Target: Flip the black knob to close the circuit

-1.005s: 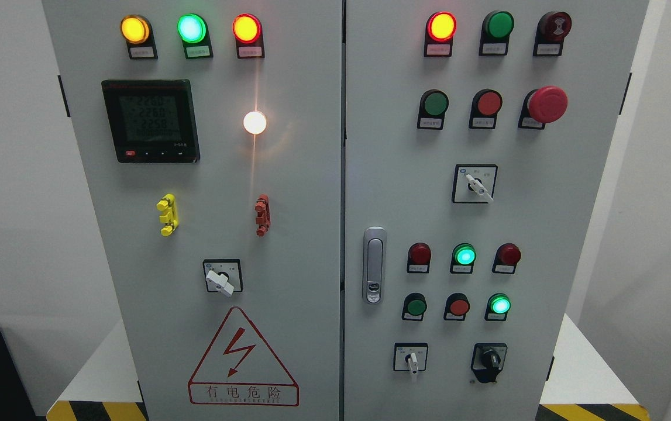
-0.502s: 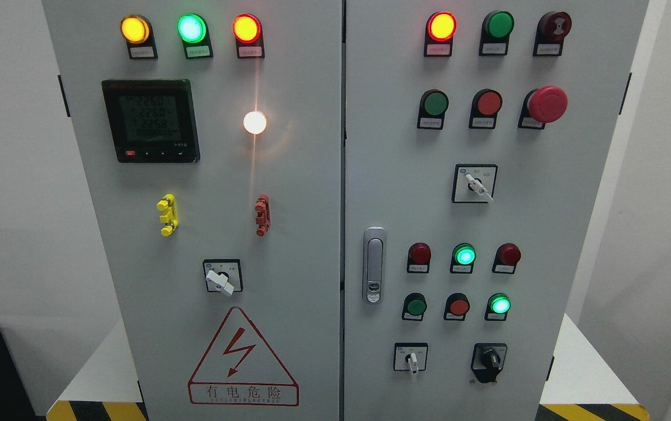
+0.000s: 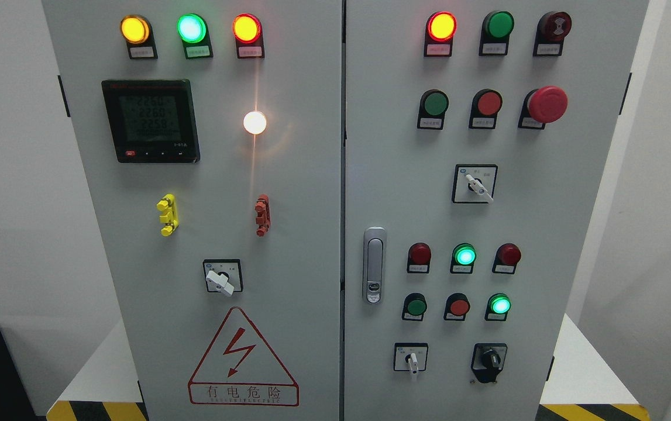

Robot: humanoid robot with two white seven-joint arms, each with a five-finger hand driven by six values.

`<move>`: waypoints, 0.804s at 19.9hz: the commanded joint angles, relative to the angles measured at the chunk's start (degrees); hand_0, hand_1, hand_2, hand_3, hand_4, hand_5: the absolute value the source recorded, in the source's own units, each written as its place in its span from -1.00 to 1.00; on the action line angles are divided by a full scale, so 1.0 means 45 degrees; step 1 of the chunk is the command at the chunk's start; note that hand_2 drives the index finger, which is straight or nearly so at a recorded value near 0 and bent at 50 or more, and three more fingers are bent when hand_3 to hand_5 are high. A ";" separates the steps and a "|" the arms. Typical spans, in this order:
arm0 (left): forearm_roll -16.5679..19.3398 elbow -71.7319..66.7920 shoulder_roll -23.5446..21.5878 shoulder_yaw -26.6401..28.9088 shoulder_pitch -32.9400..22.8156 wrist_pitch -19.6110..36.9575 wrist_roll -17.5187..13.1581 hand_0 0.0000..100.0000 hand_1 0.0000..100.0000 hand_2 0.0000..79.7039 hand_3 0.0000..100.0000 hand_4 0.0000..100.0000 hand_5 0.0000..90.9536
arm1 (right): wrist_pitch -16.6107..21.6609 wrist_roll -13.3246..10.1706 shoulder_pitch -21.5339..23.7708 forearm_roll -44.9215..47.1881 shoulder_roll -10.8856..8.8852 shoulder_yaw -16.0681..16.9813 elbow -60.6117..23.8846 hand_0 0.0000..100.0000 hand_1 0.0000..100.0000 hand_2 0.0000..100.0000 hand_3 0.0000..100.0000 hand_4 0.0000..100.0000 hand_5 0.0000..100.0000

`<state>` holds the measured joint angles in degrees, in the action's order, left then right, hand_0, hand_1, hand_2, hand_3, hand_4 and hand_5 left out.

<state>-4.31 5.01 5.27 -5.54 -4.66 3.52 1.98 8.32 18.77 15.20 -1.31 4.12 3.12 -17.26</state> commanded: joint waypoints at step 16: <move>0.0000 -0.0001 0.0000 0.0000 0.0000 0.0000 0.0008 -0.76 0.11 -1.00 -1.00 -1.00 -1.00 | -0.1574 -0.1202 0.0684 -0.7146 -0.0817 0.0556 -1.3620 -1.00 -0.72 -0.08 0.23 -0.05 -0.47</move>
<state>-4.31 5.01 5.27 -5.54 -4.66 3.52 1.98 2.45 13.46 17.93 -24.78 1.39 3.53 -51.59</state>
